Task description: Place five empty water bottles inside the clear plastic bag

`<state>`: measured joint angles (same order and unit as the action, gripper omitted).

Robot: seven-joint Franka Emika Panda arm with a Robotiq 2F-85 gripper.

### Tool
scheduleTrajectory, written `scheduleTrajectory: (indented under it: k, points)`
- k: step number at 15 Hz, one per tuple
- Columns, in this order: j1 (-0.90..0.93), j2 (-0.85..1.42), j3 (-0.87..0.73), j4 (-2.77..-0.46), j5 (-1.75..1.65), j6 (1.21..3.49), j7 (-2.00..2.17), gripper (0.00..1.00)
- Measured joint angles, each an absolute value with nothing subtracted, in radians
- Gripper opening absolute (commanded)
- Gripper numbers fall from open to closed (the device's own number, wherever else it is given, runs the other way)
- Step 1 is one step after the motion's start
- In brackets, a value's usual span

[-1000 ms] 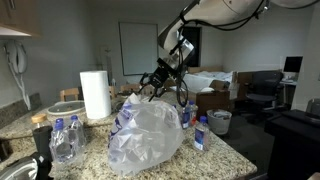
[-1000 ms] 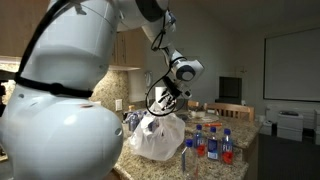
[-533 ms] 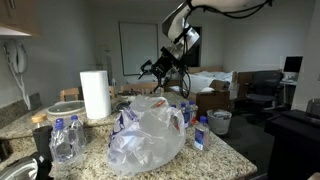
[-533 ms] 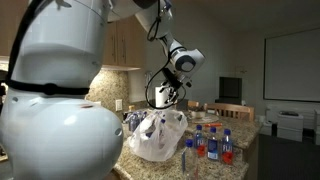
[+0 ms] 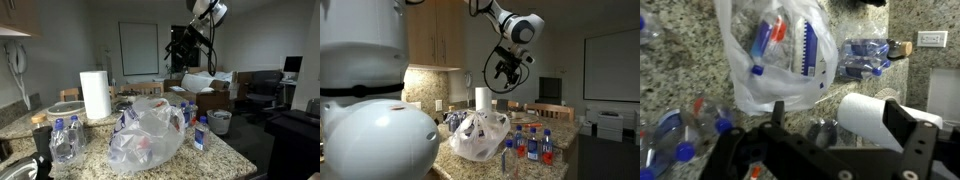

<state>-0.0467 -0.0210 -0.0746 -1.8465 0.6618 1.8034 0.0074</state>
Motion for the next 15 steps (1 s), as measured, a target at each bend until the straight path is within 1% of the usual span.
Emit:
scheduleTrajectory:
  k: [4, 8, 11, 15]
  points:
    - [-0.077, 0.030, -0.103, -1.761, 0.469, 1.804, 0.007, 1.00]
    - [-0.075, 0.170, -0.101, -1.692, 0.315, 1.856, 0.007, 1.00]
    - [-0.074, 0.282, -0.095, -1.649, 0.279, 1.896, 0.008, 1.00]
    - [-0.075, 0.312, -0.093, -1.624, 0.276, 1.897, 0.008, 1.00]
